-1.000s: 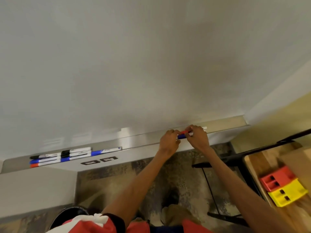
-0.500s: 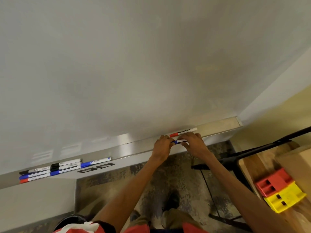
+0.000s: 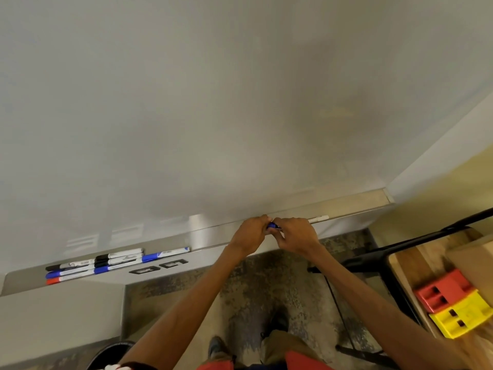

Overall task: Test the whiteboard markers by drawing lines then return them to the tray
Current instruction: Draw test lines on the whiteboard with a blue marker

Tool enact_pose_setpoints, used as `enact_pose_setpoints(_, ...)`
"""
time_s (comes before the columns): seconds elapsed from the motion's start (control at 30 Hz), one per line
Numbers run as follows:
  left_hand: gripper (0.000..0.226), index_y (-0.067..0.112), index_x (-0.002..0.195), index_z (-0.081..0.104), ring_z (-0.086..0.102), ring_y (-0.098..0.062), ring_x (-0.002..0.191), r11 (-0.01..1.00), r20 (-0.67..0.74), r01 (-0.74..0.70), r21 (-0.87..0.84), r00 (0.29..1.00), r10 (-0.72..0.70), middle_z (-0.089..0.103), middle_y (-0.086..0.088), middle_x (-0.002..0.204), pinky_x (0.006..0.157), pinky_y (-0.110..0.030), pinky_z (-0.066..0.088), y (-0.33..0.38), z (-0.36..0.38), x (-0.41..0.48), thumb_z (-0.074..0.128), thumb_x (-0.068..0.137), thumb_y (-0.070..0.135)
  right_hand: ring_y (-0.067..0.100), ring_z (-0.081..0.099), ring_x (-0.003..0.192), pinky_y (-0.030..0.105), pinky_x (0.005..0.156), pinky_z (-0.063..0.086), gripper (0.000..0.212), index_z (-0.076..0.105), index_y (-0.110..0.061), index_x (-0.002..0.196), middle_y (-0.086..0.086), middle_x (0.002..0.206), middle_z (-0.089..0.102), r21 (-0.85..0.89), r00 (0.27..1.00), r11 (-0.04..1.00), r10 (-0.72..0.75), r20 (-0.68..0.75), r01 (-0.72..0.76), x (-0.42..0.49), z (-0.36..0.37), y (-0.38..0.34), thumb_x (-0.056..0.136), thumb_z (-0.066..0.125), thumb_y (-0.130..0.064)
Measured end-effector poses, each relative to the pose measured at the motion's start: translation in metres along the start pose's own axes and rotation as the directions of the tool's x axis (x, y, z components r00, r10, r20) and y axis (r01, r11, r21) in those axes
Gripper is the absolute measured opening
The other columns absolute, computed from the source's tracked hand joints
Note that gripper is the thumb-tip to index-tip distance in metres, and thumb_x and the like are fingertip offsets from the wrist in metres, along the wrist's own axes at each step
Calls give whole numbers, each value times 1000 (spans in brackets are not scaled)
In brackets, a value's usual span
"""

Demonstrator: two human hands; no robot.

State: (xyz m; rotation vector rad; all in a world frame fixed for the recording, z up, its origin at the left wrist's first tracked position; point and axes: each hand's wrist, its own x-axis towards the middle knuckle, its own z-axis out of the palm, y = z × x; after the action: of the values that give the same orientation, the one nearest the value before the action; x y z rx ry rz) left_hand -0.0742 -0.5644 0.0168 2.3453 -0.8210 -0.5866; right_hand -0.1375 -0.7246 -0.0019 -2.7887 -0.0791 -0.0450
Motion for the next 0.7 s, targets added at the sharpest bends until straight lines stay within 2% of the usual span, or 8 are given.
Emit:
enact_pose_setpoints(0.1,16,8,104,62,64,-22,92,1000,-73,-18,-15,997,17,69,-11,104,87,-26,50,-5,-7,-18,47,104,13,24,67,62,27,60,49,51,71,-14,106,5,82,76,-37,1000,999,7,4,-7,5,0,-20,92,41,-53)
enact_pose_setpoints(0.23,19,9,102,60,60,-18,85,999,-153,-8,-36,988,3,66,-10,100,82,-23,47,-21,-25,-49,42,105,14,20,59,47,21,51,37,65,70,-14,81,3,61,68,-103,998,995,-10,-57,4,5,8,-53,93,30,-63)
enact_pose_setpoints(0.3,22,9,103,60,60,-18,84,999,-170,0,-52,985,-9,66,-9,99,81,-24,47,-31,-35,-65,39,106,16,19,58,47,21,52,36,67,70,-14,79,2,60,67,-86,997,996,-15,-72,9,7,11,-73,93,29,-65)
enact_pose_setpoints(0.4,30,10,93,55,54,-18,76,976,-222,51,-213,970,-100,63,-9,88,75,-30,46,-47,-54,-90,32,108,21,18,58,48,22,53,33,69,70,-14,84,1,62,67,-27,990,1000,-18,-141,15,14,13,-109,96,27,-67)
enact_pose_setpoints(0.47,27,11,94,51,50,-13,72,944,-294,62,-324,942,-163,59,-6,82,71,-23,44,-57,-69,-108,30,108,20,15,54,49,25,50,40,78,65,-17,85,-2,62,62,27,984,1000,-1,-178,6,21,11,-135,95,14,-74)
enact_pose_setpoints(0.57,20,16,103,47,50,-10,67,936,-437,8,-351,883,-171,55,-1,79,62,-13,41,-68,-98,-135,28,109,22,13,53,51,28,52,47,61,59,-20,89,-8,64,57,107,962,994,62,-265,-34,36,-1,-176,94,31,-74)
enact_pose_setpoints(0.63,15,15,108,45,51,-8,65,932,-509,-32,-361,844,-168,55,1,80,61,-13,42,-73,-121,-149,30,108,20,11,55,54,22,52,40,42,58,-18,101,-7,72,62,188,938,982,85,-336,-22,46,-13,-204,93,52,-59)
enact_pose_setpoints(0.7,12,15,113,44,52,-9,65,933,-561,-90,-347,817,-130,55,1,80,61,-18,43,-75,-147,-161,33,108,17,8,50,51,21,50,34,27,54,-16,108,-6,76,62,275,918,961,95,-385,16,56,-28,-233,95,56,-40)
